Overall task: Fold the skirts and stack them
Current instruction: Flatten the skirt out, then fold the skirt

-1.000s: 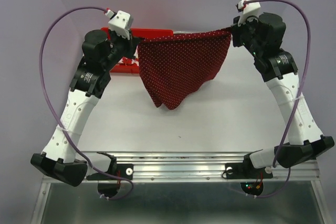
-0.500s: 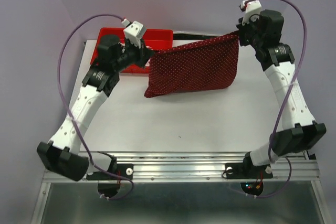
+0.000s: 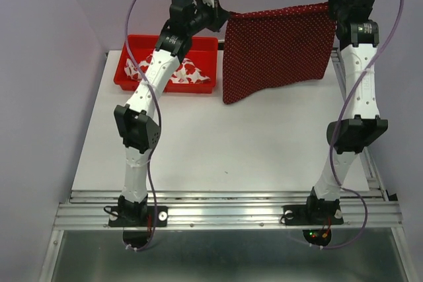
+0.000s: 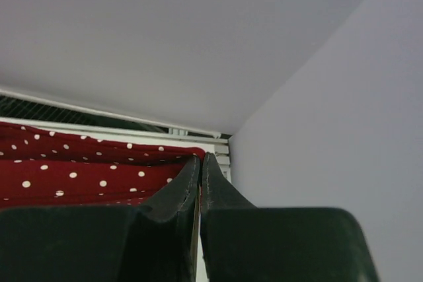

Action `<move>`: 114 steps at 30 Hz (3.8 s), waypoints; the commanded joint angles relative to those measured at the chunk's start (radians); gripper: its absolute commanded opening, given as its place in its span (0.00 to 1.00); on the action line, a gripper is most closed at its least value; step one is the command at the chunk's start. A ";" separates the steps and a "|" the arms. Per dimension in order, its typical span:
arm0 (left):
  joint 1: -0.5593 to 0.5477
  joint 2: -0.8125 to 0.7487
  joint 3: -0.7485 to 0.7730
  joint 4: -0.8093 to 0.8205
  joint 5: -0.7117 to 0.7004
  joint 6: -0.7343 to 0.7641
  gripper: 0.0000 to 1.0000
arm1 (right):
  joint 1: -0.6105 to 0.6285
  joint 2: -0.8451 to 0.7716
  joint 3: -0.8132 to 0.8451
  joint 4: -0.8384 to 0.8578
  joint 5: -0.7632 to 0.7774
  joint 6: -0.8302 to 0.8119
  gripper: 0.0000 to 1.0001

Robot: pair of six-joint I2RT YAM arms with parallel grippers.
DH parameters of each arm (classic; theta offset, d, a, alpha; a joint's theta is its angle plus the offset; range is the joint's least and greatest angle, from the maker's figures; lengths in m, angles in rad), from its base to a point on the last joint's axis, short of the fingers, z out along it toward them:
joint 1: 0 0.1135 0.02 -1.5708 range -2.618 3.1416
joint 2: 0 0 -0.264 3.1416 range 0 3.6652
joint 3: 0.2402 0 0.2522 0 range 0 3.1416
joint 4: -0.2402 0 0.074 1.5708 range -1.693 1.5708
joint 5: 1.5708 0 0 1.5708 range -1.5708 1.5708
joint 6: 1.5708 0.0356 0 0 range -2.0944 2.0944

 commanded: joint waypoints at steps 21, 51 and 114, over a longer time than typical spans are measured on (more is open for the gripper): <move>-0.050 -0.583 -1.260 0.070 0.112 0.423 0.11 | -0.095 -0.802 -1.392 -0.123 -0.319 -0.295 0.05; -0.161 -0.424 -1.181 -0.087 -0.083 0.261 0.39 | 0.019 -0.337 -1.156 -0.282 -0.588 -0.105 0.61; -0.435 -0.407 -1.294 -0.208 -0.445 1.003 0.47 | 0.051 -0.323 -1.415 -0.174 -0.247 -0.187 0.29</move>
